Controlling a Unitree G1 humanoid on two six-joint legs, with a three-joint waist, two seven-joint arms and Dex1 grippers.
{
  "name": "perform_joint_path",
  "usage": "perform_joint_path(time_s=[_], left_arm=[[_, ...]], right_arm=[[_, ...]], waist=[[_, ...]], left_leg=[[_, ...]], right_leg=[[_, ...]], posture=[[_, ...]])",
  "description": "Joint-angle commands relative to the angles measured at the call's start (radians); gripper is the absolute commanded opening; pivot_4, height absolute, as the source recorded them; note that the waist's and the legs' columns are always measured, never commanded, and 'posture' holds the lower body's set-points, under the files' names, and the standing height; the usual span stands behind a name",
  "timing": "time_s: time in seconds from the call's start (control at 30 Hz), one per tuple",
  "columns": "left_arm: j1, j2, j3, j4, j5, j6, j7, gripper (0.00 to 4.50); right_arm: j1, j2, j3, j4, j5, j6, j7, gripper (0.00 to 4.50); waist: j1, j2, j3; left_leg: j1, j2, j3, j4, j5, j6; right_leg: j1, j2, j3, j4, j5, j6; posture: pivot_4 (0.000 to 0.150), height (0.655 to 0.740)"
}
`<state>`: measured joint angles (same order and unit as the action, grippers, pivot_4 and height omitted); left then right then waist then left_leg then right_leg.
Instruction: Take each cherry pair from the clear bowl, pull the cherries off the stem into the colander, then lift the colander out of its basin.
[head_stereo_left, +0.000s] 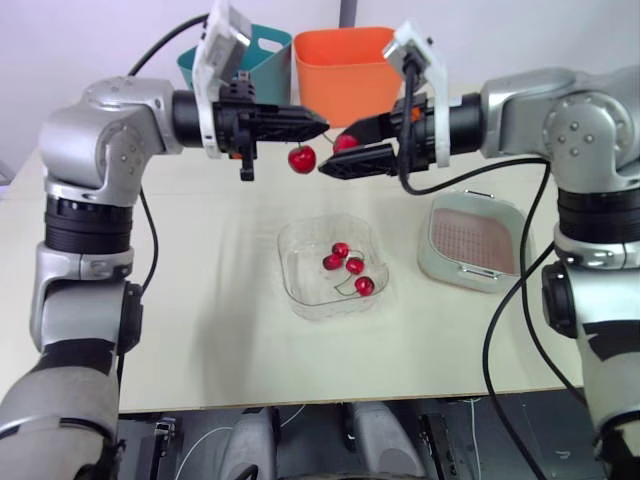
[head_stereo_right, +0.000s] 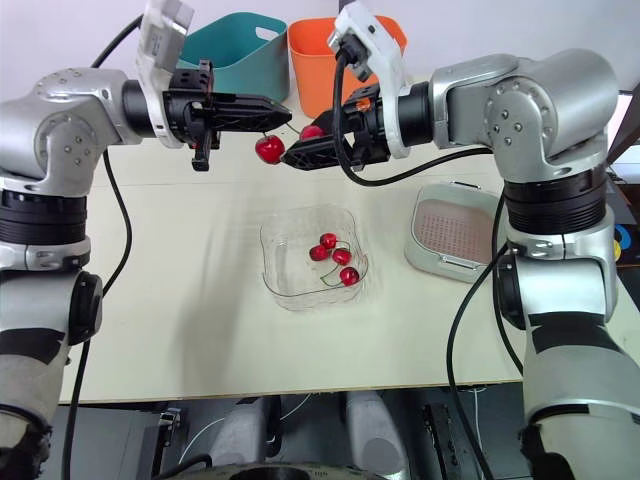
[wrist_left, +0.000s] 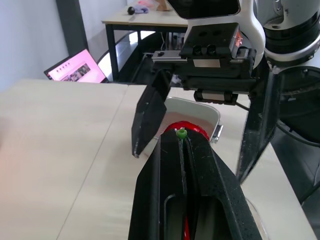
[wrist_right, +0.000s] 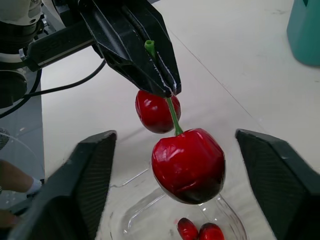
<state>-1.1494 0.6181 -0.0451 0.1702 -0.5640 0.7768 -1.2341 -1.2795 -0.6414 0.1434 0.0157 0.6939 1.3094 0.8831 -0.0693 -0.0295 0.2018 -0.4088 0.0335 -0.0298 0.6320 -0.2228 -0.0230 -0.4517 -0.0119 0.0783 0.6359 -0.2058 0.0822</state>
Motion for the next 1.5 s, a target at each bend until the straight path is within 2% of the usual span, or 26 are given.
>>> perform_joint_path(time_s=[0.03,0.17,0.7,0.97,1.17,1.33,1.5], left_arm=[[-0.033,-0.003,0.031,-0.023,-0.021,0.001,0.008,0.00],[-0.032,-0.009,0.030,-0.018,-0.024,0.002,0.015,0.00],[-0.048,-0.008,0.041,0.016,-0.021,-0.022,0.023,0.00],[-0.112,-0.015,0.088,0.097,-0.029,-0.024,0.055,0.00],[-0.064,-0.004,0.057,0.063,0.000,-0.045,0.028,0.00],[-0.019,0.007,0.002,0.057,0.088,-0.128,0.042,0.00],[0.018,0.006,-0.031,0.039,0.133,-0.172,0.026,0.00]], right_arm=[[-0.028,0.005,-0.006,-0.016,-0.009,-0.021,0.009,2.76],[-0.019,0.005,0.007,-0.013,-0.024,-0.036,0.014,1.38],[-0.006,-0.021,0.014,-0.027,-0.028,-0.033,0.047,1.21],[0.108,-0.085,0.054,-0.122,-0.021,0.003,0.065,1.21],[0.117,-0.095,-0.019,-0.126,-0.006,0.029,0.032,1.21],[0.188,-0.256,-0.096,-0.067,-0.069,-0.049,0.037,1.21],[0.353,-0.430,-0.078,-0.014,-0.183,-0.190,0.069,1.21]], waist=[[0.000,0.000,0.000],[0.000,0.000,0.000],[0.000,0.000,0.000],[0.001,0.000,0.000],[0.000,0.000,0.000],[0.014,0.000,0.000],[0.024,0.000,0.000]], left_leg=[[0.000,0.000,0.000,0.000,0.000,0.000],[0.000,0.000,0.000,0.000,0.000,0.000],[0.000,0.000,0.000,0.000,0.000,0.000],[0.000,0.000,0.000,0.000,0.000,0.000],[0.000,0.000,0.000,0.000,0.000,0.000],[0.000,0.000,0.000,0.000,0.000,0.000],[0.000,-0.001,0.002,0.000,0.000,0.000]], right_leg=[[0.000,0.000,0.000,0.000,0.000,0.000],[0.000,0.000,0.000,0.000,0.000,0.000],[0.000,0.000,0.000,0.000,0.000,0.000],[0.000,0.000,0.000,0.000,0.000,0.000],[-0.001,0.000,0.000,0.001,0.000,0.000],[0.000,-0.001,0.000,0.000,0.000,0.000],[0.001,-0.001,0.001,-0.003,-0.002,-0.003]], posture=[[0.150,0.7400],[0.150,0.7400],[0.150,0.7400],[0.150,0.7400],[0.150,0.7400],[0.150,0.7400],[0.150,0.7400]])
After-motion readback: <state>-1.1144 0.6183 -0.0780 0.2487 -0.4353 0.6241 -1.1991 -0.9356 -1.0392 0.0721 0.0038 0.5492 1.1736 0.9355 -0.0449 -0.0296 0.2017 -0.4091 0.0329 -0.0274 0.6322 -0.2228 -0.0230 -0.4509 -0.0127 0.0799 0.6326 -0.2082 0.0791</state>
